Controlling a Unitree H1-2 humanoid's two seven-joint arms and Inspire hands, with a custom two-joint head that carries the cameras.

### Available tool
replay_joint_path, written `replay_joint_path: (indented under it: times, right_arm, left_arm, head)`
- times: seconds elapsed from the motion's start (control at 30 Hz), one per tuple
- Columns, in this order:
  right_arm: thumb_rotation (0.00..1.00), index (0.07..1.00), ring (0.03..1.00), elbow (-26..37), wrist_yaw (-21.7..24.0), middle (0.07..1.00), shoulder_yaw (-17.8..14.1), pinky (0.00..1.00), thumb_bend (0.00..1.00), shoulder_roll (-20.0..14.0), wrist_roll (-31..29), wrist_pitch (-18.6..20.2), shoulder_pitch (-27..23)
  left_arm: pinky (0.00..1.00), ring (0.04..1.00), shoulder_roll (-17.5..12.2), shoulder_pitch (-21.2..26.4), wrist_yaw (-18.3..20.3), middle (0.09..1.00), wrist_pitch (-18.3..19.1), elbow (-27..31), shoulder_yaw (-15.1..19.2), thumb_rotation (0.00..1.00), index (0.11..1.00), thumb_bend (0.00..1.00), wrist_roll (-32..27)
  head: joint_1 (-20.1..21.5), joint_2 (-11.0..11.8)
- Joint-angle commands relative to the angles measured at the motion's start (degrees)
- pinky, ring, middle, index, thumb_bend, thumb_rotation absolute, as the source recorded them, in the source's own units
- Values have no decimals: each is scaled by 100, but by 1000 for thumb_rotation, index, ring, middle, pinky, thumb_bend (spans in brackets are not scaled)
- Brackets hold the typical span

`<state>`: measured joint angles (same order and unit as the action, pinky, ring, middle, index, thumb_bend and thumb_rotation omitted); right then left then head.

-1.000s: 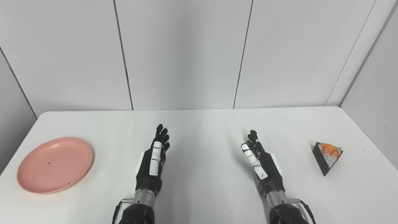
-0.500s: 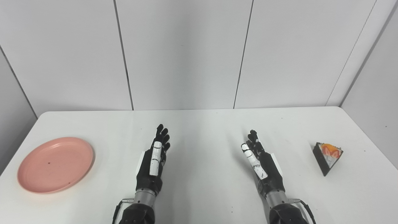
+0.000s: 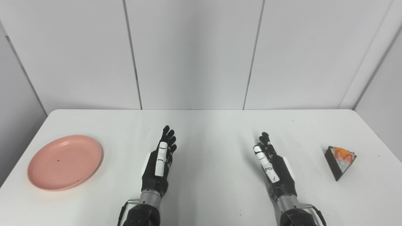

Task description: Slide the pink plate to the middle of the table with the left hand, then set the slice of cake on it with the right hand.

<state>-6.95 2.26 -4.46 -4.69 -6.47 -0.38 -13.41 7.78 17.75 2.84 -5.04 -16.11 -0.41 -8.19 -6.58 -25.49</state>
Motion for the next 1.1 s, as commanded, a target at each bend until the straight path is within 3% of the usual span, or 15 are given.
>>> replay_joint_path:
  times: [0.0, 0.17, 0.37, 0.5, 0.57, 1.07]
  right_arm:
    - [763, 1000, 1000, -88, 39, 1000, -37, 1000, 529, -59, -24, -233, -230]
    - [774, 1000, 1000, -164, 121, 1000, -76, 1000, 522, -114, -90, -310, -248]
    - [790, 1000, 1000, 25, 106, 1000, -139, 1000, 459, -161, -126, -228, -158]
    - [793, 1000, 1000, 13, 156, 1000, -201, 1000, 491, -210, -227, -189, -170]
    - [820, 1000, 1000, 12, 142, 1000, -210, 1000, 496, -232, -205, -217, -168]
    - [885, 1000, 1000, 555, 163, 1000, -315, 1000, 407, -353, -409, 296, -15]
  left_arm:
    - [1000, 1000, -127, 85, -37, 1000, 130, 246, 131, 955, 1000, 696, -75]
    - [1000, 1000, -155, 269, -178, 1000, 348, 443, 337, 951, 1000, 701, -102]
    - [1000, 1000, -256, 471, -351, 1000, 861, 954, 412, 986, 1000, 679, -10]
    - [1000, 1000, -358, 535, -369, 1000, 1223, 1250, 483, 978, 1000, 666, -38]
    - [1000, 1000, -473, 555, -380, 1000, 1290, 1331, 522, 971, 1000, 706, 13]
    - [1000, 984, -1038, 465, -824, 995, 748, 1521, 1077, 985, 1000, 716, 291]
  head:
    - [-82, 9]
    - [-283, 38]
    - [-640, 49]
    - [-836, 76]
    - [-909, 97]
    - [-1594, 279]
